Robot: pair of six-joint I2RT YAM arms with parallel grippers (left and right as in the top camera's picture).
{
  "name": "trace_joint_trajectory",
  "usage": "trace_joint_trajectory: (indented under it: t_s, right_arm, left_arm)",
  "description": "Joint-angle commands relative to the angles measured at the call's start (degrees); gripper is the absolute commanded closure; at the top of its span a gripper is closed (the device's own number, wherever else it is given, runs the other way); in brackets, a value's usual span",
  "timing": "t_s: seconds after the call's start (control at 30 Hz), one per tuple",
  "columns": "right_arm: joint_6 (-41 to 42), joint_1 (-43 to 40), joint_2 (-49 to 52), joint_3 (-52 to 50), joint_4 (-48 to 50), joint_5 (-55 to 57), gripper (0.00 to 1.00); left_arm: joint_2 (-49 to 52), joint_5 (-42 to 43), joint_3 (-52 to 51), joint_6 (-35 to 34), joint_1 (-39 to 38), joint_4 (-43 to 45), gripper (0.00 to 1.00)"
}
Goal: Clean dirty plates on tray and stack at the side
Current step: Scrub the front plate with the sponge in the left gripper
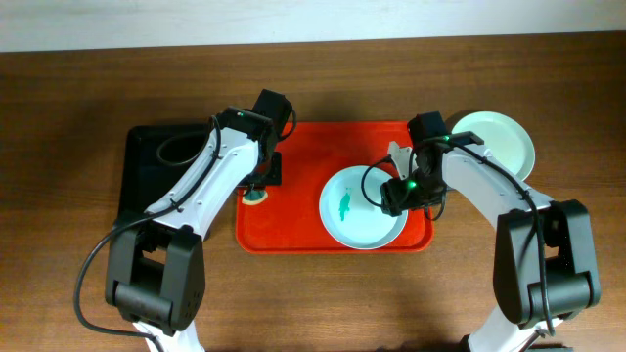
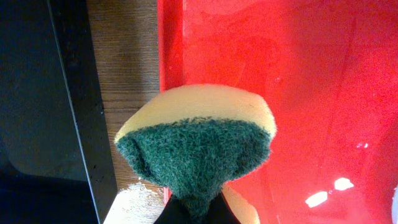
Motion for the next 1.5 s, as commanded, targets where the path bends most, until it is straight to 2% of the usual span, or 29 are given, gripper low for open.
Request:
trace_joint_trajectory:
  t_s: [0.0, 0.13, 0.2, 0.33, 0.47, 0.53, 0.6, 0.7, 0.83, 1.0, 1.07, 1.13, 1.47]
  right_arm:
    - [5.09, -0.11, -0.31, -0.63, -1.7, 3.28, 0.32]
    - [6.47, -0.11, -0.31, -0.74, -1.81, 3.23, 0.34]
    - [8.09, -0.11, -0.31, -0.76, -1.11, 3.26, 0.39]
    - [11.41, -0.11, -0.31, -1.55, 2.01, 3.23, 0.41]
    - [14.19, -0.11, -0.31, -2.69, 4.17, 3.13, 0.58]
    - [14.62, -0.11, -0.31, -2.73, 4.17, 2.99, 0.59]
    - [14.75, -0.11, -0.31, -3.3, 5.29, 2.99, 0.68]
    - [16.17, -0.11, -0.24, -4.33, 7.02, 2.97, 0.69]
    - [17.53, -0.11, -0.22, -4.48, 8.37, 1.25, 0.9]
    - [18.84, 1.03, -0.2, -4.48, 11.98, -2.36, 0.91]
    - [19.08, 1.77, -0.2, -4.48, 13.11, -2.38, 0.91]
    - [21.88, 2.93, -0.11, -4.48, 14.88, -2.29, 0.96]
    - [25.03, 6.64, 4.26, -4.48, 20.02, -1.38, 0.96]
  left_arm:
    - [0.39, 0.39, -0.13, -0.31, 0.0, -0.02, 1.0]
    - [0.39, 0.42, -0.13, -0.31, 0.0, 0.15, 1.0]
    - [0.39, 0.44, -0.13, -0.31, 0.0, 0.17, 1.0]
    - [0.39, 0.44, -0.13, -0.31, 0.0, 0.17, 1.0]
    - [0.39, 0.46, -0.13, -0.33, 0.0, 0.17, 1.0]
    - [0.39, 0.57, -0.13, -0.33, 0.0, 0.2, 1.0]
    - [0.39, 2.82, -0.13, -0.31, 0.0, 0.87, 1.0]
    - [0.39, 4.74, -0.13, -0.31, -0.02, 2.03, 1.0]
    - [0.39, 10.97, -0.13, -0.31, -0.02, 4.31, 1.0]
    - [0.39, 20.13, -0.13, -0.31, -0.09, 6.86, 1.0]
    - [0.42, 21.38, -0.13, -0.31, -0.22, 7.06, 1.0]
    - [0.42, 22.86, -0.17, -0.31, -0.72, 7.1, 1.0]
    - [0.61, 22.99, -0.17, -0.81, -6.86, 10.51, 1.0]
